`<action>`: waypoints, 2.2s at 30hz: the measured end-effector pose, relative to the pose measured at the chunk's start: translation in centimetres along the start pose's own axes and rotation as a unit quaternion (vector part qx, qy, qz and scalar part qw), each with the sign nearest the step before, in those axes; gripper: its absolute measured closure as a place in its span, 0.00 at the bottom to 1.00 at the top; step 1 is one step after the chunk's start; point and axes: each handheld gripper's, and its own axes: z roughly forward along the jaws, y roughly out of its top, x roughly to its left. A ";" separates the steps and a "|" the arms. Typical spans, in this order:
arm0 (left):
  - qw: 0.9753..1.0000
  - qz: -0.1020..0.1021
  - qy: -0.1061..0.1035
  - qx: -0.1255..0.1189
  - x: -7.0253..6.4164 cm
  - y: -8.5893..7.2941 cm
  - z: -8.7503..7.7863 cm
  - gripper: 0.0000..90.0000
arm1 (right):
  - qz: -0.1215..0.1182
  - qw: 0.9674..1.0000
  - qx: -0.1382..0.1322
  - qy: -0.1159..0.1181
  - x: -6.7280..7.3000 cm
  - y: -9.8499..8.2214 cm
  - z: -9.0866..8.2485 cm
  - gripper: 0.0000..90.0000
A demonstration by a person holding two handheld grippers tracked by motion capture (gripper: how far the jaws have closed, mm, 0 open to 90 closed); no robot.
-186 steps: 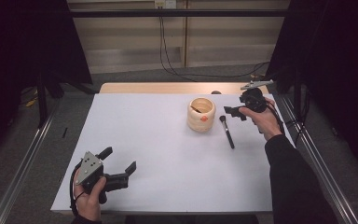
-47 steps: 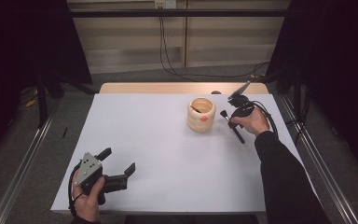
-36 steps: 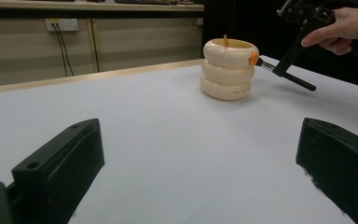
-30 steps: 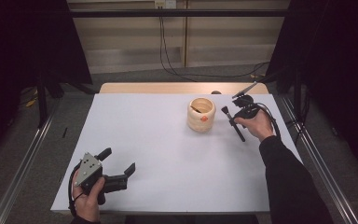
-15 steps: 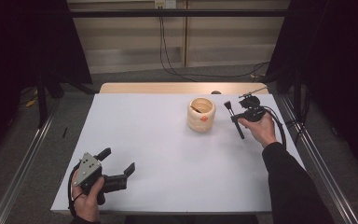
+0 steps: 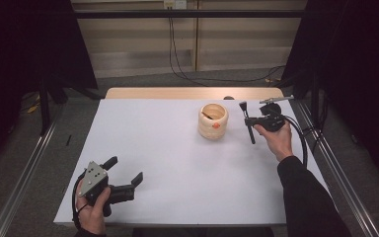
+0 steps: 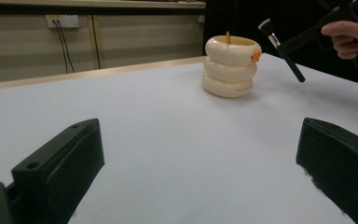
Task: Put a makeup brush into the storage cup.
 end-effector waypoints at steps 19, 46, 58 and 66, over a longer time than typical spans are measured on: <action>1.000 -0.001 0.001 -0.005 0.1 0.0 -0.1 0.01 | 0.007 0.993 -0.113 0.016 0.5 -0.6 -1.6 0.88; 1.000 -0.001 -0.001 -0.005 0.2 0.1 -0.1 0.01 | -0.005 0.983 -0.176 0.056 1.8 1.3 -3.4 0.88; 1.000 0.002 -0.002 -0.006 0.1 0.1 0.0 0.01 | -0.015 0.980 -0.184 0.071 2.8 3.0 -3.5 0.88; 1.000 0.001 -0.004 -0.006 0.1 0.1 0.0 0.01 | -0.023 0.978 -0.190 0.078 3.9 4.1 -3.5 0.88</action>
